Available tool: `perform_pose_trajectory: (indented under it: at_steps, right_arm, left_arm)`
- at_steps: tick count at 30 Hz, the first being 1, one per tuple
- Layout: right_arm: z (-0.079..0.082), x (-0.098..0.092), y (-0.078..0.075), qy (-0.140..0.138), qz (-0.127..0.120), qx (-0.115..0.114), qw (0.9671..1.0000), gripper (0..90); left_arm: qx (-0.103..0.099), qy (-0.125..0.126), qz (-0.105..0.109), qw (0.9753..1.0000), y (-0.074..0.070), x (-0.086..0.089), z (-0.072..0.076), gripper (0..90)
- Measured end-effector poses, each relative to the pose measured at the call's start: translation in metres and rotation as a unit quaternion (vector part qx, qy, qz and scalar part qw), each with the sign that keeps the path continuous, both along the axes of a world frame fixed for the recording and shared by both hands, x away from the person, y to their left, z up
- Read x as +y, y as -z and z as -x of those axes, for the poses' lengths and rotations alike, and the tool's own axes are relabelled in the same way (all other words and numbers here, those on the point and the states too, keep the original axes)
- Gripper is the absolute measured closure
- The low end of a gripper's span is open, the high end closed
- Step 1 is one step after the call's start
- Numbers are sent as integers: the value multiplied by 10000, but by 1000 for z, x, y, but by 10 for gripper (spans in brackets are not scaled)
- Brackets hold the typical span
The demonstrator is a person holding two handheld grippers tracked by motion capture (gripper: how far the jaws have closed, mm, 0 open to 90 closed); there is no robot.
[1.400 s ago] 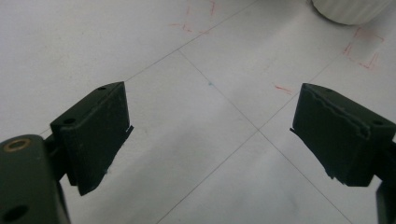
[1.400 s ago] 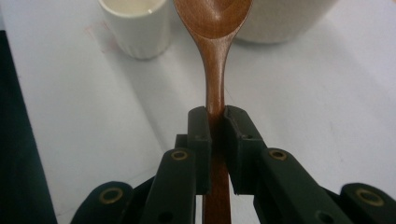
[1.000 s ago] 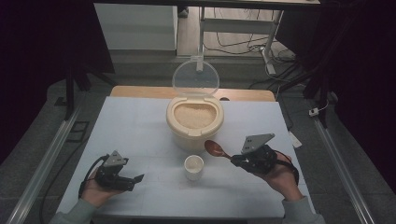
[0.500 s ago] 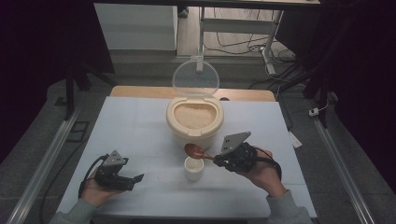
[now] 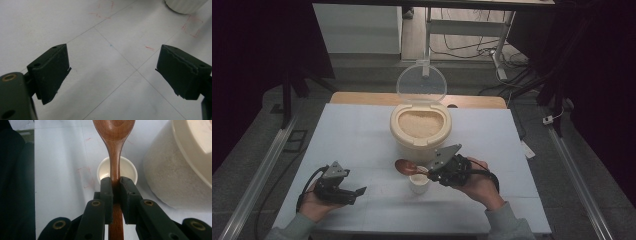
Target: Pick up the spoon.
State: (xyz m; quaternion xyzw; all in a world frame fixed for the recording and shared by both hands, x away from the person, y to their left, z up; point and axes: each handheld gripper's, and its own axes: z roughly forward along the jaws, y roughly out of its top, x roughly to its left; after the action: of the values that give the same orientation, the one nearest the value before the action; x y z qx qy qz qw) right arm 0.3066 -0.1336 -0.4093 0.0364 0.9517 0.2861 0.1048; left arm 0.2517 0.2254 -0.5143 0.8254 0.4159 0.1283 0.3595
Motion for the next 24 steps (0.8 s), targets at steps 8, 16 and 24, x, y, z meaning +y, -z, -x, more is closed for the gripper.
perform_pose_trajectory:
  at_steps: [8,16,24]
  right_arm:
    - [0,1,3,13,-14,-15,10000,806]
    - [-1,2,4,23,-31,-48,10000,806]
    - [-1,3,7,25,21,-24,10000,806]
  left_arm:
    - [-29,19,2,10000,-1,0,0,110]
    - [-262,209,56,9994,-18,-12,5,110]
    - [-615,664,158,9958,-50,-39,6,111]
